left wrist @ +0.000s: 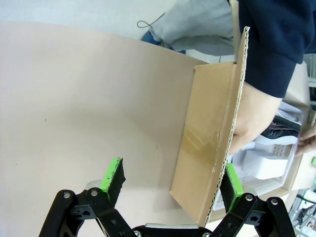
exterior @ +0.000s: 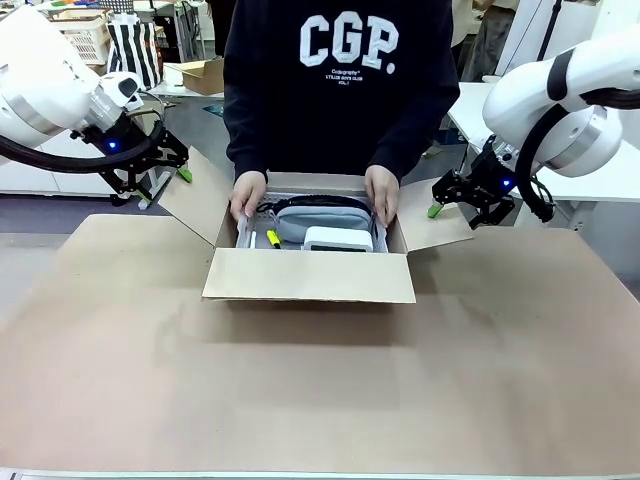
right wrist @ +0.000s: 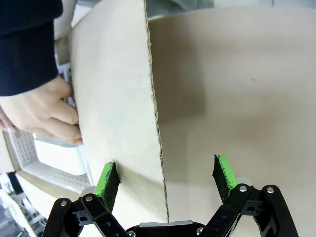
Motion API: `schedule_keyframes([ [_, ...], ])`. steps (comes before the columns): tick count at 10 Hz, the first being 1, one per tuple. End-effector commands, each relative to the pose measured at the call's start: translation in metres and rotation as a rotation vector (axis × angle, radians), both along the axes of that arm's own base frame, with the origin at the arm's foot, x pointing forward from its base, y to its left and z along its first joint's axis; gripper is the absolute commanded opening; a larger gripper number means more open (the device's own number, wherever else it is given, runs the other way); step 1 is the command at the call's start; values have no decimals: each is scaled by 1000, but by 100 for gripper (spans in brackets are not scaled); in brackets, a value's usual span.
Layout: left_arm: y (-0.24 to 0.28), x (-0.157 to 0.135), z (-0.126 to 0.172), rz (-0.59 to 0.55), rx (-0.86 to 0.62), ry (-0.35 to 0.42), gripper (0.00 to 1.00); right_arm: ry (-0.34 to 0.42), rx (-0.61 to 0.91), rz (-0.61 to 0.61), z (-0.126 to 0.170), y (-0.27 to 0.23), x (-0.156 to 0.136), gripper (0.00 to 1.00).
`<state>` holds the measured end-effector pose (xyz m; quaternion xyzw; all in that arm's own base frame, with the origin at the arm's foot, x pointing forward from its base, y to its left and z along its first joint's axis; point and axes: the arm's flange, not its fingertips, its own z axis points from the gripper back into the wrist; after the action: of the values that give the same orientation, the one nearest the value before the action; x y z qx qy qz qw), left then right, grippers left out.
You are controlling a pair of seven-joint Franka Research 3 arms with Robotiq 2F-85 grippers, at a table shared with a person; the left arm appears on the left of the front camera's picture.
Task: Pack the gift set into the box.
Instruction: Lift both hands away from the flaps of the Package Box.
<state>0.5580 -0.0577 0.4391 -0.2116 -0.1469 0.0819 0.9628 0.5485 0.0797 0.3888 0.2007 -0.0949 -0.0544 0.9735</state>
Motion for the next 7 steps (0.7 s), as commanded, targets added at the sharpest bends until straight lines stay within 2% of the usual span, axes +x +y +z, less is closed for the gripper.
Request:
schedule_keyframes([
  [1, -1, -1, 2, 12, 8, 1, 100, 8, -8, -11, 4, 2, 1, 100],
  [7, -1, -1, 2, 12, 8, 1, 100, 8, -8, -11, 4, 2, 1, 100],
])
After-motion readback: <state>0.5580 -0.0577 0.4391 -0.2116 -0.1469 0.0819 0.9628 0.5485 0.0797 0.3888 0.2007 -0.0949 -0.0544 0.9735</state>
